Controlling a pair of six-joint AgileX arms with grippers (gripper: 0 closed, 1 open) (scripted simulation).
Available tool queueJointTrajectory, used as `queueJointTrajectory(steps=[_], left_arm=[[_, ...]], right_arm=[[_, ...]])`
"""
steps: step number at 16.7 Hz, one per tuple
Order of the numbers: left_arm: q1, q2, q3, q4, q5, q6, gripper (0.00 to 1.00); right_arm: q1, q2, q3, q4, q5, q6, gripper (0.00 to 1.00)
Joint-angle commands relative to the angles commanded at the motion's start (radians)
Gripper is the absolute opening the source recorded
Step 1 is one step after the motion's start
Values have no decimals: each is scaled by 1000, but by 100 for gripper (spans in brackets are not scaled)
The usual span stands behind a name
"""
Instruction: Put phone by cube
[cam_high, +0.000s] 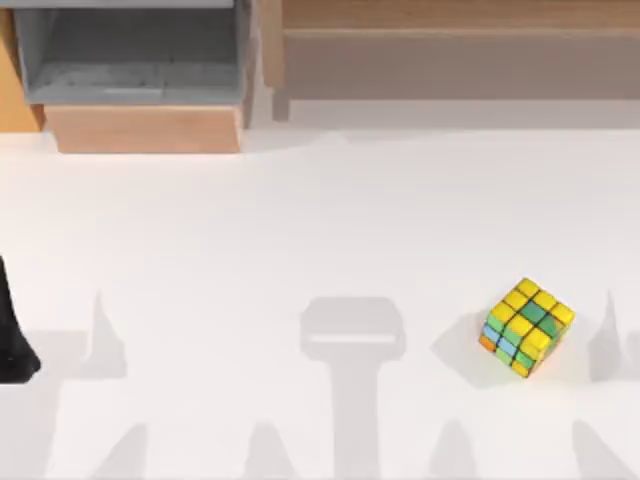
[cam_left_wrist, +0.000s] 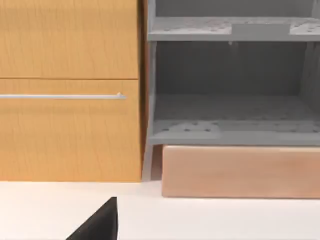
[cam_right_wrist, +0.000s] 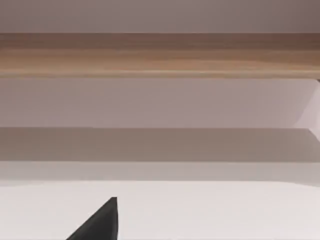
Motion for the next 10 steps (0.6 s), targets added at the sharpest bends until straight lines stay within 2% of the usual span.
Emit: queueJointTrajectory(steps=[4, 7, 10], left_arm=[[29, 32, 25, -19, 0, 31, 100], [131, 159, 118, -91, 3, 151, 100], [264, 374, 256, -198, 10, 334, 100]], right_arm=[[0, 0, 0, 0, 0, 0, 100], [0, 0, 0, 0, 0, 0, 100], [0, 0, 0, 0, 0, 0, 100]])
